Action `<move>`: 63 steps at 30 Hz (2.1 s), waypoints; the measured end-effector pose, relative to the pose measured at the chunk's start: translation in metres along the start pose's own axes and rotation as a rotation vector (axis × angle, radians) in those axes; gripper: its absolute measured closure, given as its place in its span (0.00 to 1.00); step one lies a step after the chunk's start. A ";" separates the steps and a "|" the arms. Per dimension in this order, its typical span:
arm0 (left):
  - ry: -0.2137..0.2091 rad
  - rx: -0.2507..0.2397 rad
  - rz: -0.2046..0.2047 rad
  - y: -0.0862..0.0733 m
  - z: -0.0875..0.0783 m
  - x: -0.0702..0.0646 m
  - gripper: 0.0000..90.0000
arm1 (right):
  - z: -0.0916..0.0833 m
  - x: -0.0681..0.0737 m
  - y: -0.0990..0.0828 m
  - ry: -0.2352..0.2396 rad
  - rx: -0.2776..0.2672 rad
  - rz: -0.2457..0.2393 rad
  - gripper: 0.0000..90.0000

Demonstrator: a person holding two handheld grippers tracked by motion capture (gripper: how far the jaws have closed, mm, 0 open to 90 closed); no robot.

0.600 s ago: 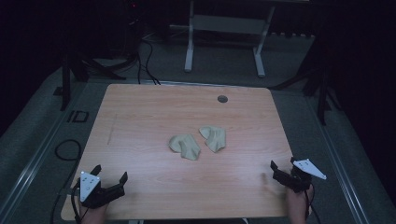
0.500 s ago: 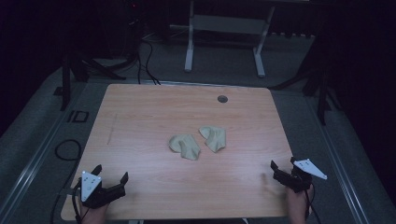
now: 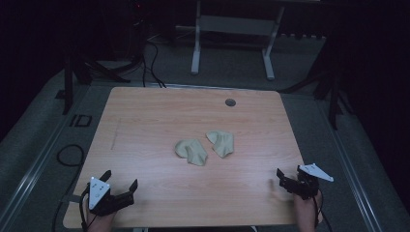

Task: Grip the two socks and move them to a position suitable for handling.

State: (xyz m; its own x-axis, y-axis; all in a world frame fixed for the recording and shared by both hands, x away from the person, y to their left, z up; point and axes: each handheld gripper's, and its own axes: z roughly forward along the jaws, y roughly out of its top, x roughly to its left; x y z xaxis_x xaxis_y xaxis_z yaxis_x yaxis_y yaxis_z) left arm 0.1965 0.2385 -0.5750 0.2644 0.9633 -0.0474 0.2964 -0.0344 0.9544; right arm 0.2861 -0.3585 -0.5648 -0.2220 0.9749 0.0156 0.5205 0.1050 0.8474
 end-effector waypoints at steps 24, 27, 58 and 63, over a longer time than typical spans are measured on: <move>-0.051 0.085 -0.074 0.003 0.001 -0.011 0.02 | 0.028 0.049 0.041 0.161 0.100 -0.044 0.14; -0.056 0.088 -0.045 0.002 0.002 -0.015 0.02 | 0.032 0.060 0.048 0.188 0.106 -0.048 0.14; -0.082 0.067 0.039 0.001 0.003 -0.020 0.02 | 0.104 0.159 0.139 0.252 0.232 -0.157 0.27; -0.086 0.063 0.047 0.001 0.002 -0.020 0.02 | 0.121 0.169 0.139 0.243 0.268 -0.172 0.31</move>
State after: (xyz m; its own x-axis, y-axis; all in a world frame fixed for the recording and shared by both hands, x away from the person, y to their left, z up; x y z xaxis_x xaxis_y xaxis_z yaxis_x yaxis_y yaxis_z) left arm 0.1937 0.2186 -0.5736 0.3568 0.9337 -0.0305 0.3384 -0.0987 0.9358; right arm 0.4207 -0.1550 -0.5092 -0.4967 0.8671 0.0379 0.6481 0.3415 0.6807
